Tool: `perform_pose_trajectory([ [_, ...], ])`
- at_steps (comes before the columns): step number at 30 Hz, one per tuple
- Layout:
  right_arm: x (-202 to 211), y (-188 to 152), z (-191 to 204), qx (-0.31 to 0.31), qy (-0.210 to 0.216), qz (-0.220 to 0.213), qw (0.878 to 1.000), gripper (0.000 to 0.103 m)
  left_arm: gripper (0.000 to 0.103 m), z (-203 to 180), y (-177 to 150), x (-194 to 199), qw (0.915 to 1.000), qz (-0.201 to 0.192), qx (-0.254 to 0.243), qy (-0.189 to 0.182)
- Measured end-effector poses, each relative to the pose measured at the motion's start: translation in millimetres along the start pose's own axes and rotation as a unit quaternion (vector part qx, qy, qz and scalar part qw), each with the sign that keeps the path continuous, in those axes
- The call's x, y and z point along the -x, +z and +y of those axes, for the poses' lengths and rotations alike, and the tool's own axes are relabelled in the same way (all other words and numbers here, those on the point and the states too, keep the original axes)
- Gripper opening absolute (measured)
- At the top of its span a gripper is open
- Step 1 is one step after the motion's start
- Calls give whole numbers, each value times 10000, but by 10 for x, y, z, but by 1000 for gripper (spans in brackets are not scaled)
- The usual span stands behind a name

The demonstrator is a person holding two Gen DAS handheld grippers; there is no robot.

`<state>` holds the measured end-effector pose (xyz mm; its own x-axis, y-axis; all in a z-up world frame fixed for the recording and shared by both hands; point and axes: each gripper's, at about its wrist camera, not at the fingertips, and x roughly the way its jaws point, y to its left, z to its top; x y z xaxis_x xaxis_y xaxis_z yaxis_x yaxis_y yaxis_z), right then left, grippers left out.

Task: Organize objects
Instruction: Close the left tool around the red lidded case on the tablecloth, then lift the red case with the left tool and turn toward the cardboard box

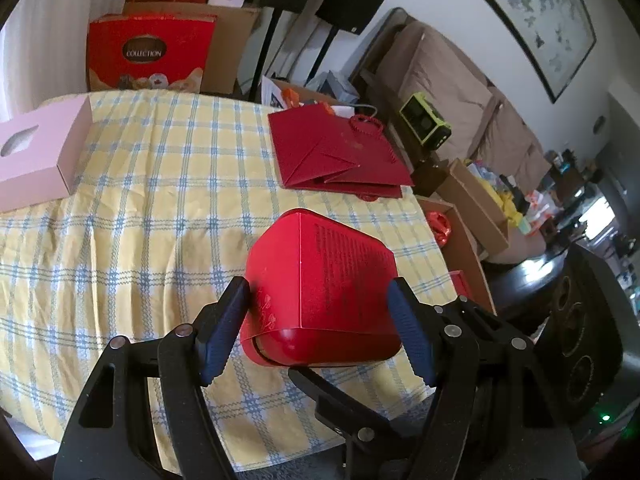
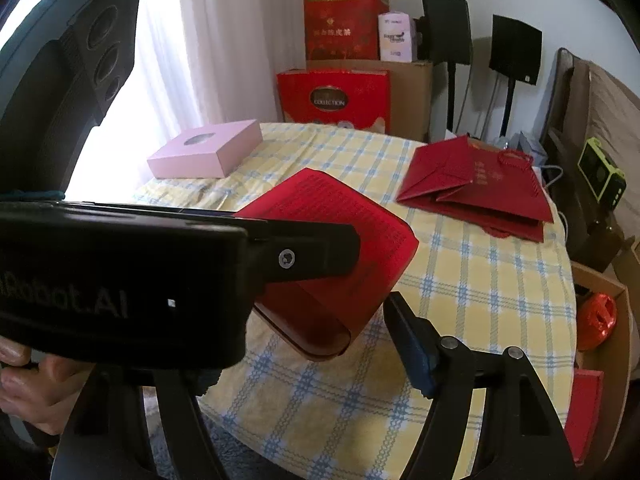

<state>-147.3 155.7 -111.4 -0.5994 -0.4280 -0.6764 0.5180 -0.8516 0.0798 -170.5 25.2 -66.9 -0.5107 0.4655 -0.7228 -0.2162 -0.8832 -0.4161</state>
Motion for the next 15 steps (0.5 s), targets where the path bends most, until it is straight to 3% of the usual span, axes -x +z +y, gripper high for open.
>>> perform_pose_trajectory([
  [15,265,48,46,86,-155,-243,9995,73,68,-286,31,214,9994,-220,-261,91],
])
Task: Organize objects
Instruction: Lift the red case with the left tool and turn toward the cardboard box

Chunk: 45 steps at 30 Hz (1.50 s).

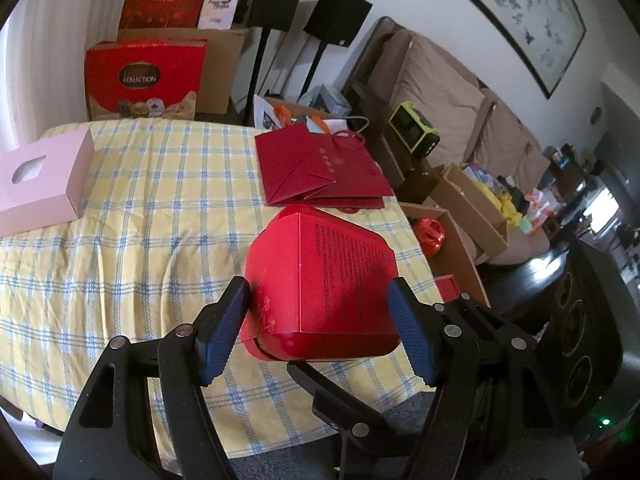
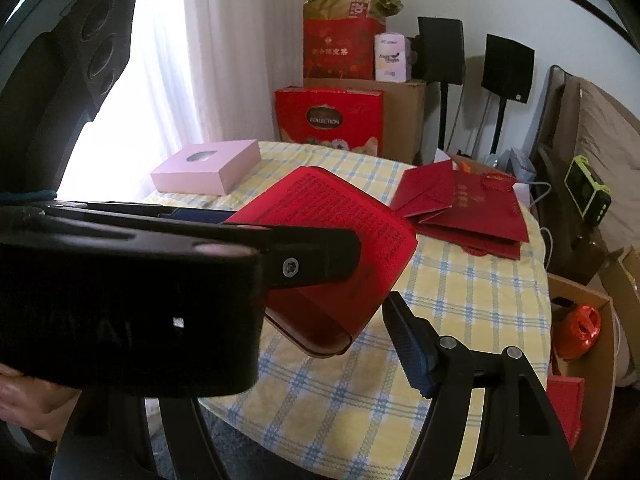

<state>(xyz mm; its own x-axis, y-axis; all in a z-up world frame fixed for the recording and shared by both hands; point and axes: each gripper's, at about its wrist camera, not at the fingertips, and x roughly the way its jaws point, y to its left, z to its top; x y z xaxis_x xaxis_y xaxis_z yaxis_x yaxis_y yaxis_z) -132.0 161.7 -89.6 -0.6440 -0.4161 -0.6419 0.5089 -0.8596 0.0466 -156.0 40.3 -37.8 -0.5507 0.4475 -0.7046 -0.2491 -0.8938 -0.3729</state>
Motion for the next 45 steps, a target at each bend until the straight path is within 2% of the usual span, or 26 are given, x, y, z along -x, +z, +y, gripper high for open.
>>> perform_pose_trajectory([
  [25,609,19,-122,-22,-216,-412,9989,72,68,-560,63,294,9990,-220,-381,-31],
  [45,1339,-116,-476,-300,-862,-522,9945,72,68,-1453,9,343,9928,-293,-1086,-422],
])
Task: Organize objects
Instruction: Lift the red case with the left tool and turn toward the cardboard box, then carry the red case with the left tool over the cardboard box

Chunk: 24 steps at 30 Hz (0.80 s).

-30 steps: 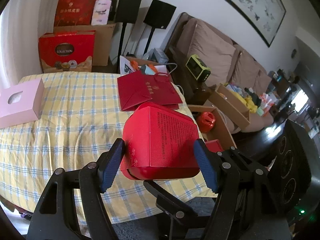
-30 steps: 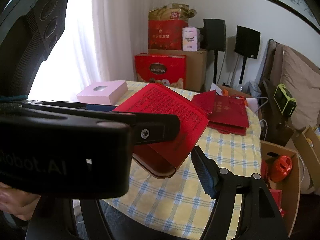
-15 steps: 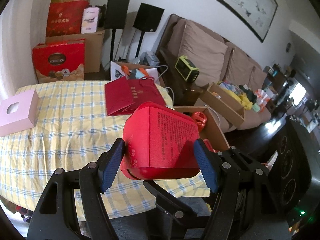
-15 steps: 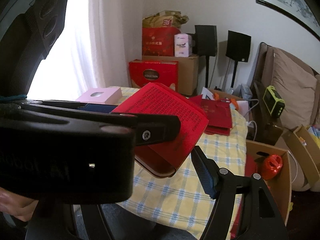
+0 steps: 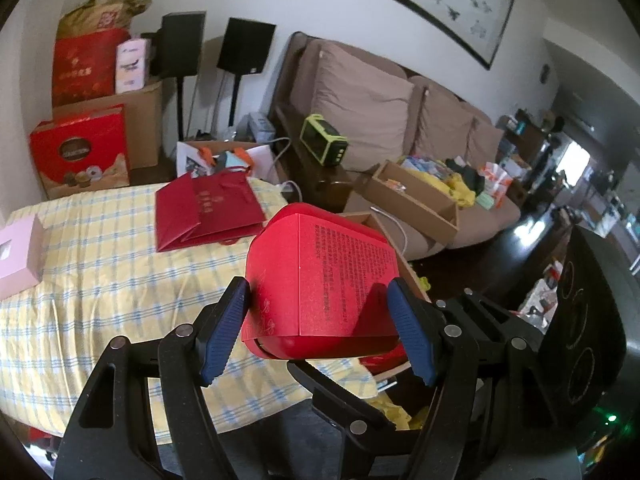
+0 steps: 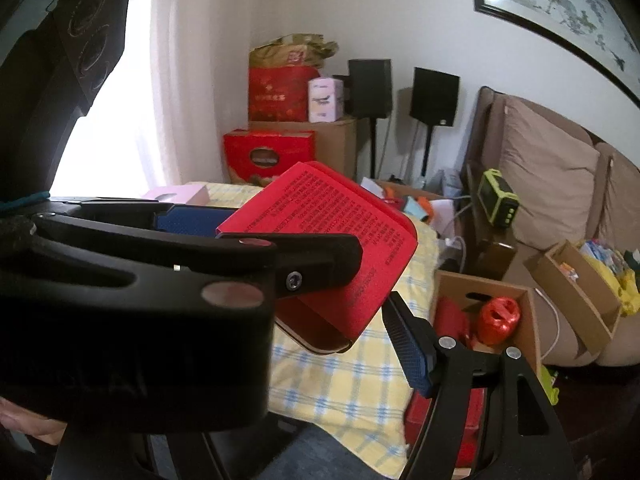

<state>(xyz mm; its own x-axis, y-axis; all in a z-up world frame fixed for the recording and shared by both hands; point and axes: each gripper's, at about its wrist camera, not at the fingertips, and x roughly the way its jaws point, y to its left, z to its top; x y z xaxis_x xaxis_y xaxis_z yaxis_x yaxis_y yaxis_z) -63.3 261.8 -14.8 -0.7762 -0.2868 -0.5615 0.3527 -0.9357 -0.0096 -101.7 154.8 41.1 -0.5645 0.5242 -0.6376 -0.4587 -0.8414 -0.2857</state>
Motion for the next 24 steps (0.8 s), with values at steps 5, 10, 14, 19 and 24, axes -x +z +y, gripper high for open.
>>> perform_pose_trajectory([
  [5,103,-57,-141,-155,-41,-21,9999,72,68,-189,-10,-41,9998,6,-218,-20],
  [10,177,-93,-264,-269,-84,-55,9996,72,68,-347,-6,-80,9992,-41,-403,8],
  [14,258,-101,-355,-304,-136,-97,9994,72,68,-478,18,-94,9986,-102,-510,-28],
  [19,354,-92,-469,-379,-215,-159,9989,72,68,-637,61,-101,9974,-202,-692,-44],
  [24,446,-56,-568,-373,-348,-238,9984,72,68,-832,84,-82,9947,-337,-970,76],
])
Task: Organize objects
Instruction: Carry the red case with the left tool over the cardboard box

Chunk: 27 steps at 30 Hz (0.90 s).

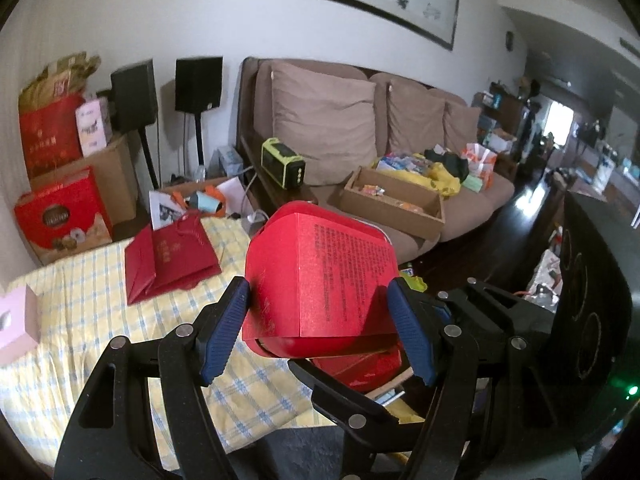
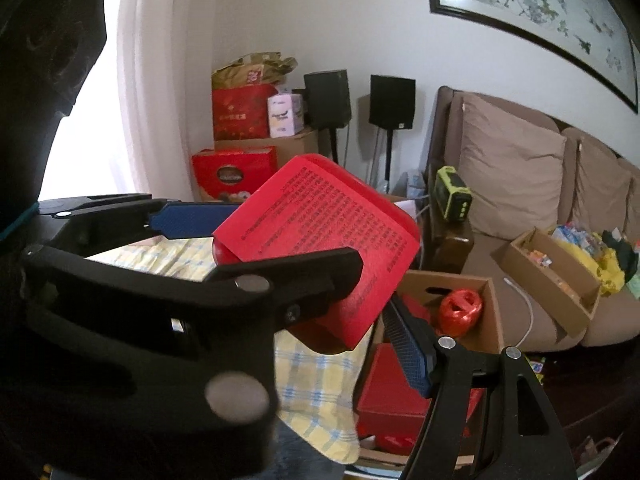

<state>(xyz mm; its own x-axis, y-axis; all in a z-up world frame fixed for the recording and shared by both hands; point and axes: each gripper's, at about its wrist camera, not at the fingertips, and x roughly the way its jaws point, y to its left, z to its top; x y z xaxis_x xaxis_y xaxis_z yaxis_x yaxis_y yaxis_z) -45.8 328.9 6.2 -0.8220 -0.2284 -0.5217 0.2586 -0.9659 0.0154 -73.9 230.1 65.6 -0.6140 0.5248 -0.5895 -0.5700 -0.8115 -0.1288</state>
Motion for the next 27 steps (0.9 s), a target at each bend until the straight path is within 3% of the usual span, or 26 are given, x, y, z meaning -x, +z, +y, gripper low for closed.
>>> perform_pose_trajectory([
  [21,347,116,-544,-534,-80,-310,9981,72,68,-684,193,-5,9942,-569,-892,179],
  [27,398,125,-648,-625,-157,-348,9973,72,68,-767,233,-50,9942,-597,-893,105],
])
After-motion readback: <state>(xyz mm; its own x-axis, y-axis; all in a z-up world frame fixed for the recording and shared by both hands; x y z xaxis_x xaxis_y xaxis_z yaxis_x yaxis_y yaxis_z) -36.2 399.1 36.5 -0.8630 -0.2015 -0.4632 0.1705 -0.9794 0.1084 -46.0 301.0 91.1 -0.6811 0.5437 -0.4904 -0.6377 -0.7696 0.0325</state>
